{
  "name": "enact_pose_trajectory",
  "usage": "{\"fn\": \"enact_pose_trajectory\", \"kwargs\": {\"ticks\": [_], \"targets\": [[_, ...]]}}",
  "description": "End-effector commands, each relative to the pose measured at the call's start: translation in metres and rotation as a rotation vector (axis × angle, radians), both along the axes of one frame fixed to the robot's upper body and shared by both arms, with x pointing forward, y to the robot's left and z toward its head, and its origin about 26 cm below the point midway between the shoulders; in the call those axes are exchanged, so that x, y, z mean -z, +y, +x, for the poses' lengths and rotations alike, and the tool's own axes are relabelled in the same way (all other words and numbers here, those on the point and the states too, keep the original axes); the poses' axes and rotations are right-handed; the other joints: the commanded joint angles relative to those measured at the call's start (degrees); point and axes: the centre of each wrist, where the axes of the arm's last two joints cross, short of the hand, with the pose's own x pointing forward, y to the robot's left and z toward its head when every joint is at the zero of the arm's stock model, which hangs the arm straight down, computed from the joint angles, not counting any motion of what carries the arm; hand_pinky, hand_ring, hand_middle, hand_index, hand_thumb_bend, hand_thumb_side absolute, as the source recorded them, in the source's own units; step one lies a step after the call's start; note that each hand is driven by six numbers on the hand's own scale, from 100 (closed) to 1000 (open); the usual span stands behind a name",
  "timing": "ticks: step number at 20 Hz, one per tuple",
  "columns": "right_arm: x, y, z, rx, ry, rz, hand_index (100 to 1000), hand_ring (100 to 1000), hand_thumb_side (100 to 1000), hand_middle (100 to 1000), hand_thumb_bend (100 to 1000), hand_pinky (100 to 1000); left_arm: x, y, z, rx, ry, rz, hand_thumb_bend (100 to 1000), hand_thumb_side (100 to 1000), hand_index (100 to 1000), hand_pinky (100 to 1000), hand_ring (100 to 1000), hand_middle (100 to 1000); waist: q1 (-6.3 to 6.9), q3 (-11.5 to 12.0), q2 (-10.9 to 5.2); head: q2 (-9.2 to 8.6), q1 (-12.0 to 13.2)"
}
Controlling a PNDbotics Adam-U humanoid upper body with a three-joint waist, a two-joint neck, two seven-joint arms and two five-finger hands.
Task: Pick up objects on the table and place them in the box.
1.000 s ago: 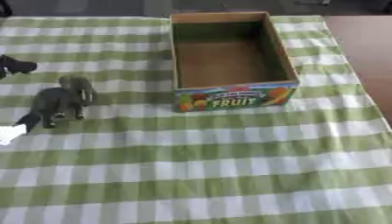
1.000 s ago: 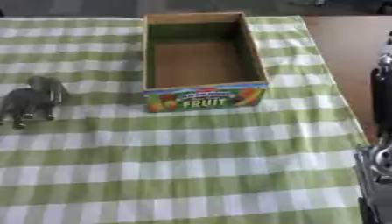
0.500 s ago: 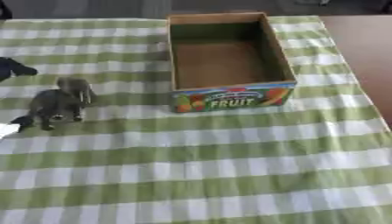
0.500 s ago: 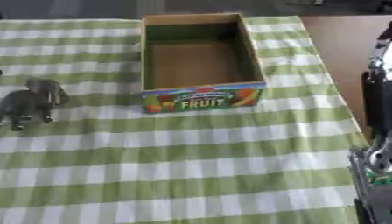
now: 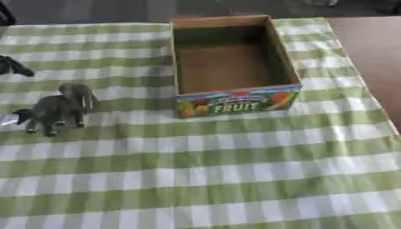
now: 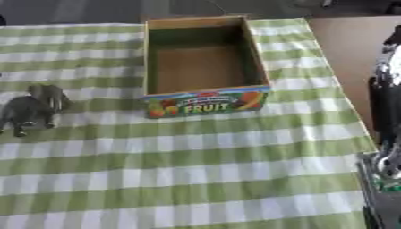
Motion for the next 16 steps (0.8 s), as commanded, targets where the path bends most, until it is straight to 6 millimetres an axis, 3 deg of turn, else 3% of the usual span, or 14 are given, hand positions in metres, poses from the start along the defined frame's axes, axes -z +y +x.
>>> {"fn": "enact_pose_trajectory", "kwargs": {"ticks": [1, 16], "targets": [[-0.006, -0.001, -0.003, -0.009, -0.021, -0.018, 805, 749, 655, 662, 100, 862, -0.008, 0.009, 0.007, -0.025, 0.028, 0.032, 399, 650, 928, 866, 866, 800, 0.18, -0.04, -1.47, 0.39, 0.58], [-0.005, 0.000, -0.003, -0.015, -0.014, -0.011, 805, 750, 654, 662, 100, 864, 0.000, 0.002, 0.030, -0.001, 0.112, 0.051, 400, 649, 931, 865, 861, 813, 0.47, -0.44, -1.69, 0.97, 2.14]]}}
